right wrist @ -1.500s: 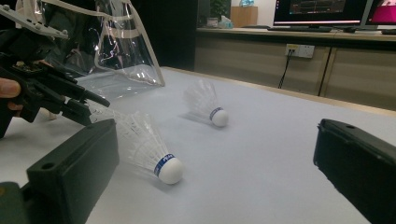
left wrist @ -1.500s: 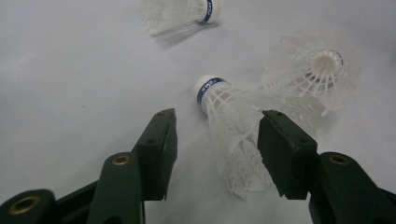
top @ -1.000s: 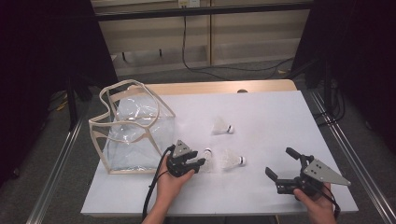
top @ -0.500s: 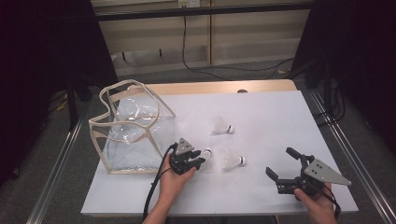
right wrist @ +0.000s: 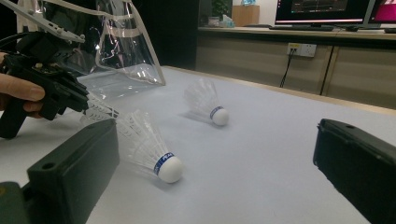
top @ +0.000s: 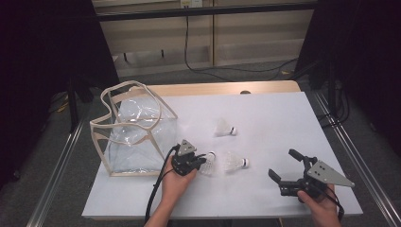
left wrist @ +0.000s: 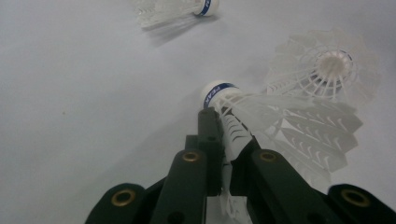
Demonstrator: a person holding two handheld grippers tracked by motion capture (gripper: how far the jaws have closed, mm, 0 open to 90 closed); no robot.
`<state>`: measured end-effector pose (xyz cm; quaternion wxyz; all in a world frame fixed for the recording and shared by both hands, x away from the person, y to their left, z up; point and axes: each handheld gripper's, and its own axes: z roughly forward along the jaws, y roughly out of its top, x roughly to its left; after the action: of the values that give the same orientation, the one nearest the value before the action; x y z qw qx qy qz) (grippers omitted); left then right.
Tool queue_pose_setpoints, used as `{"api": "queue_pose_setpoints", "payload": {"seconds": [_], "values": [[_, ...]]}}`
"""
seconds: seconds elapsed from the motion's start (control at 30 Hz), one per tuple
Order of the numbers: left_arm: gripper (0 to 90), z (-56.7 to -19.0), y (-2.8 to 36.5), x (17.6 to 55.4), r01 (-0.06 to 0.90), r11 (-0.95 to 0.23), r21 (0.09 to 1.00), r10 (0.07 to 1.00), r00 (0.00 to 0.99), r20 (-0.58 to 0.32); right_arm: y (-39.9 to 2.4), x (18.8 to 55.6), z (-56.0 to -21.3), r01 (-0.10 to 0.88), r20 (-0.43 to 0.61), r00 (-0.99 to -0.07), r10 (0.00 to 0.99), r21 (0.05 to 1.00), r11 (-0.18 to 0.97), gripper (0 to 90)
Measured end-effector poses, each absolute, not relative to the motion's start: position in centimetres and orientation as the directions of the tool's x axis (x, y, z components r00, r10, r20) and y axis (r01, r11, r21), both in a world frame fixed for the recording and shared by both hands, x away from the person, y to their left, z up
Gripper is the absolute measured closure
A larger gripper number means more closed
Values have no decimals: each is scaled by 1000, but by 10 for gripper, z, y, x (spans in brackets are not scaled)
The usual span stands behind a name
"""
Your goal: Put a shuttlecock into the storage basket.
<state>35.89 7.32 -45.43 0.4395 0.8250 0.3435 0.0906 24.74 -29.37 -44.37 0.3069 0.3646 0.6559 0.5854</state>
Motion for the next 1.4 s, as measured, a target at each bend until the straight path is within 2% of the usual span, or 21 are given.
{"api": "queue_pose_setpoints", "payload": {"seconds": [0.7, 1.4], "values": [[887, -443, 78, 357, 533, -345, 773, 639, 737, -223, -294, 249, -443, 116, 26, -549, 836, 992, 46, 0], [883, -413, 78, 361, 596, -347, 724, 630, 720, -290, -295, 248, -443, 117, 33, -546, 837, 992, 37, 0]]}}
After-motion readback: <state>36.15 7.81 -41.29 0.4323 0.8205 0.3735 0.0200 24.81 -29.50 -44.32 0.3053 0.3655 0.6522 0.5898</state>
